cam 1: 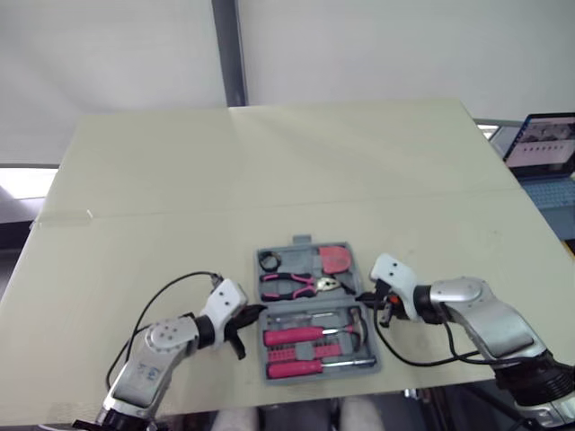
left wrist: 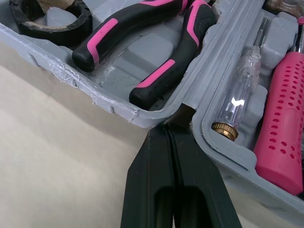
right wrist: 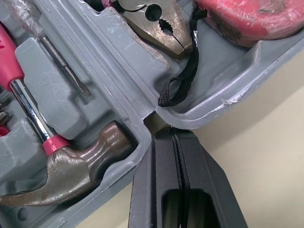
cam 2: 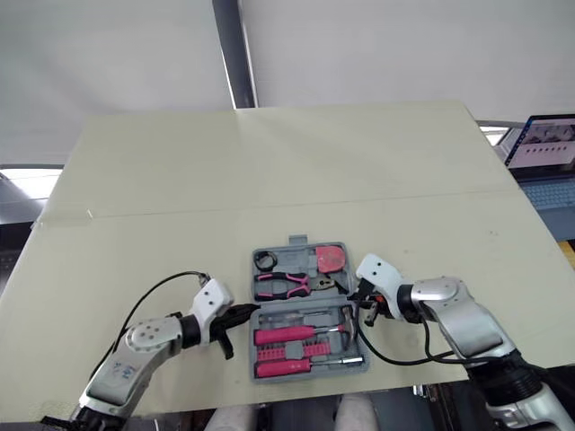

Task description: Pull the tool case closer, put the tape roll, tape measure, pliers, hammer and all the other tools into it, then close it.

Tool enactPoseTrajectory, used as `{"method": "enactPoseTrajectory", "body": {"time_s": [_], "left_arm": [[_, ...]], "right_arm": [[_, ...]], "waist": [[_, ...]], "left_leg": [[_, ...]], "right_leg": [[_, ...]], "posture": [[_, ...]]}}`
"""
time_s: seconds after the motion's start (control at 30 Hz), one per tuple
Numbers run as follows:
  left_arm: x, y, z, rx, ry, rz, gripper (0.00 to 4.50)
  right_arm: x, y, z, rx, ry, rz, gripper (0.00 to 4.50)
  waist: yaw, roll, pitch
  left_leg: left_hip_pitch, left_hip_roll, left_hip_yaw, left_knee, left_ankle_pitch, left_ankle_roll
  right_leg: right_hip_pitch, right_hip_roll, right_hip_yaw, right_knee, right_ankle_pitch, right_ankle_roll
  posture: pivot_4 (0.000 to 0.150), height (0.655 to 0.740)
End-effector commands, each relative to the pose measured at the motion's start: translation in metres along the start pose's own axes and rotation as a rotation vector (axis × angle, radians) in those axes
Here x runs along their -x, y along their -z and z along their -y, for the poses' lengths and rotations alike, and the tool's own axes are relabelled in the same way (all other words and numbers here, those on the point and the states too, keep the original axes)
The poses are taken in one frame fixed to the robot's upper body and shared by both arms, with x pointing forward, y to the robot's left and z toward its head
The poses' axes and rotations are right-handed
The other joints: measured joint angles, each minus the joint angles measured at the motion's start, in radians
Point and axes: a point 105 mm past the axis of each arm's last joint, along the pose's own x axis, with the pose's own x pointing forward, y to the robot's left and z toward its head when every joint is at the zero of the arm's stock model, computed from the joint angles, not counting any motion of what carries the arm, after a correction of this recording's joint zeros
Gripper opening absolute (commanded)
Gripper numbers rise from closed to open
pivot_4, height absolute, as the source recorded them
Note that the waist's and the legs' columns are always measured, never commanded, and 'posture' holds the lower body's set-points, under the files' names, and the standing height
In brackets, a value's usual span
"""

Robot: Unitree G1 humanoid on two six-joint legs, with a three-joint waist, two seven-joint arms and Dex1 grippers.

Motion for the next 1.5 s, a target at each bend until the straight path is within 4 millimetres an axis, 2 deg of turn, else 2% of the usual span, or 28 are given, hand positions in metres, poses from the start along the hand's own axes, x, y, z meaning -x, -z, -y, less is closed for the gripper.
{"method": "enactPoseTrajectory", "body": {"time_s": [0.03,0.53,1.5], "left_arm": [[0.000,0.003,0.016,0.008,0.047,-0.008,0.05],[0.004,0.009,0.023,0.014,0.052,-0.025,0.05],[0.006,0.017,0.032,0.026,0.068,-0.043,0.05]], "right_arm": [[-0.002,-0.010,-0.017,0.045,-0.088,0.022,0.00],[-0.001,-0.004,-0.033,0.034,-0.150,-0.004,0.00],[-0.001,-0.001,-0.044,0.014,-0.188,-0.017,0.00]], "waist": [[0.000,0.000,0.000],[0.000,0.000,0.000],[0.001,0.000,0.000]], "left_leg": [[0.000,0.000,0.000,0.000,0.000,0.000],[0.000,0.000,0.000,0.000,0.000,0.000],[0.000,0.000,0.000,0.000,0.000,0.000]], "right_leg": [[0.000,0.000,0.000,0.000,0.000,0.000],[0.000,0.000,0.000,0.000,0.000,0.000],[0.000,0.000,0.000,0.000,0.000,0.000]], "posture": [[0.150,0.7400],[0.150,0.7400],[0.150,0.7400]]}}
